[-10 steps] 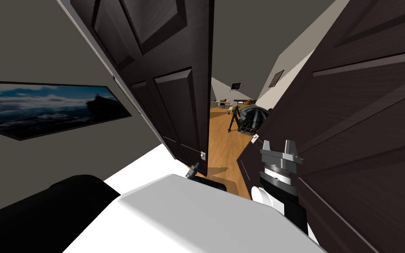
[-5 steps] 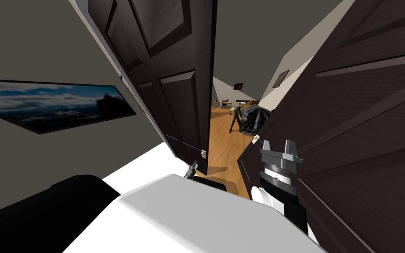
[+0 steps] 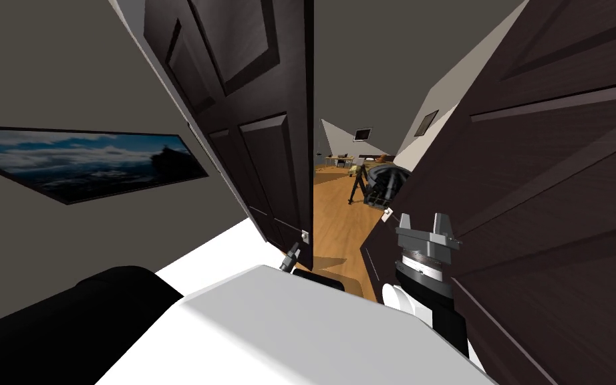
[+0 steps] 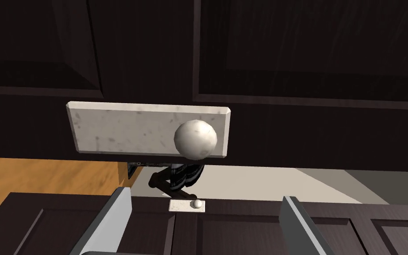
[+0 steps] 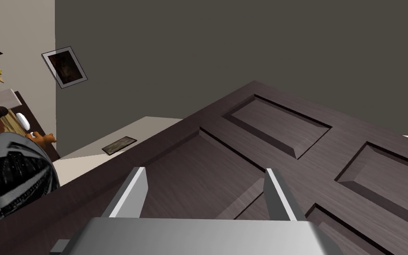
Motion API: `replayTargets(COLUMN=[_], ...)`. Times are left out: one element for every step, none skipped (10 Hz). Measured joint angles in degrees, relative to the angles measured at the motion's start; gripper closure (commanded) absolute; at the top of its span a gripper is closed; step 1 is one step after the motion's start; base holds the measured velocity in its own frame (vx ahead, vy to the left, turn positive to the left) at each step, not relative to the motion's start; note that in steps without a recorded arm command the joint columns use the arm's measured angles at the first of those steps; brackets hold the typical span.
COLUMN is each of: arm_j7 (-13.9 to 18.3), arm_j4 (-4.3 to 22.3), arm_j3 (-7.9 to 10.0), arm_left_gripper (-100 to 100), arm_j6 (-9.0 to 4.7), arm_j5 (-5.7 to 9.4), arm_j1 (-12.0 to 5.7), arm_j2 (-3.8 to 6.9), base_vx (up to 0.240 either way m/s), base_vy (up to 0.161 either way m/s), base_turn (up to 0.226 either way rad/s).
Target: Push the door open
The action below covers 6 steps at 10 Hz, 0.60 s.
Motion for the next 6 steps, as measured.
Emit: replayTargets(arm_j7=[0.0,0.1,0.1,0.1,0.1,0.1], arm_j4=[0.0,0.0,0.0,0.2,0.2,0.2], arm_j3=[0.13,0.24,0.35,0.48,0.49,0.48], arm_left_gripper=[-100,-100,-100,-100,100,100], arm_j6=[-0.37,-0.67,-0.91,-1.06,-1.08,-1.07], arm_j5=[-0.12,-0.24,-0.34,-0.42,-0.43,-0.43], arm_j1=[-0.33,-0.56,-0.80,-1.09,-1.14,-1.13], arm_j2=[-0.17,-0.40,-0.62,-0.93,-0.97,-0.95], base_vx=[0.202,0.165,0.188,0.084,-0.011,-0.034], base_vy=[-0.041,-0.030,-0.029,-0.019,0.003,0.008], base_turn=[-0.012,-0.023,-0.003,0.003,0.001,-0.002])
